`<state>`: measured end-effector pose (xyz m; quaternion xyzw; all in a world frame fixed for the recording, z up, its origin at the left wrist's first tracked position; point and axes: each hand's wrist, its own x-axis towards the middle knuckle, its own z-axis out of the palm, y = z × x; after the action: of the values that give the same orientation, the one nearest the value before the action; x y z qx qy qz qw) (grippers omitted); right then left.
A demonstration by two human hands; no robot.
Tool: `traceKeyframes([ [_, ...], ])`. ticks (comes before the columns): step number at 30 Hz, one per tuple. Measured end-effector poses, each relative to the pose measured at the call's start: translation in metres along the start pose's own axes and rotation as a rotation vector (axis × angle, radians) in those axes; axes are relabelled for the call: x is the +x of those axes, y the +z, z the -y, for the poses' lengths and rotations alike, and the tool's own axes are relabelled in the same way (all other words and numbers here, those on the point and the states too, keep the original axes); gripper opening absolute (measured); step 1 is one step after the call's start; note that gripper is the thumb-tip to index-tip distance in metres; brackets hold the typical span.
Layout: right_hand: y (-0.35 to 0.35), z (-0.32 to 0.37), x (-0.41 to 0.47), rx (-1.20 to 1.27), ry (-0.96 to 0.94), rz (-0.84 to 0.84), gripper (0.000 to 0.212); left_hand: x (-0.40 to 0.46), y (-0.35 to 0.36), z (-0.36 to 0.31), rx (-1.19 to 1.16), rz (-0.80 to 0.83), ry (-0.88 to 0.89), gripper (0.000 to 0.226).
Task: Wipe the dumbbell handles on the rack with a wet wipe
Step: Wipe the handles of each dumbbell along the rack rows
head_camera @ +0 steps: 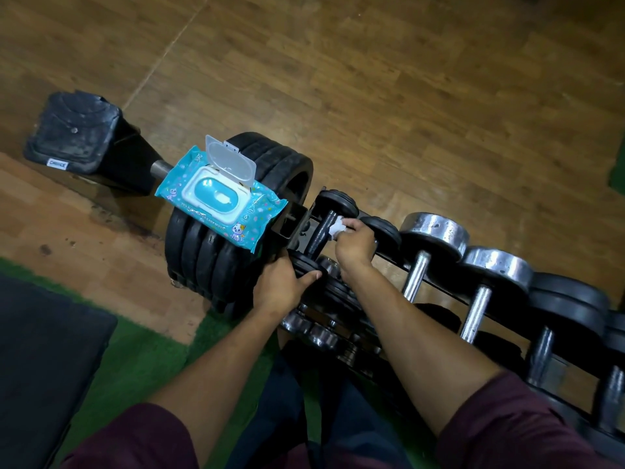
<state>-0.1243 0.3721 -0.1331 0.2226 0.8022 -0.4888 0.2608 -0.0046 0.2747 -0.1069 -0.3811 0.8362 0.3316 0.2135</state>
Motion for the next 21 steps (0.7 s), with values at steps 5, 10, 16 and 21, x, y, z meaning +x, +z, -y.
traceKeyframes([
  [5,-0.005,0.001,-0.001,-0.446,-0.533,0.01,0.034,-0.001,0.0,0.0,0.009,0.004,0.002,0.073],
  [10,-0.002,-0.007,0.001,-0.566,-0.588,-0.005,0.031,0.0,0.0,0.001,-0.001,0.004,0.006,0.074],
  [16,0.002,-0.006,0.008,-0.056,0.034,0.066,0.01,0.001,0.001,0.0,0.015,0.005,-0.004,0.077],
  [21,-0.001,0.003,0.007,-0.076,-0.062,-0.018,0.011,0.001,0.001,0.0,0.019,0.008,-0.005,0.076],
])
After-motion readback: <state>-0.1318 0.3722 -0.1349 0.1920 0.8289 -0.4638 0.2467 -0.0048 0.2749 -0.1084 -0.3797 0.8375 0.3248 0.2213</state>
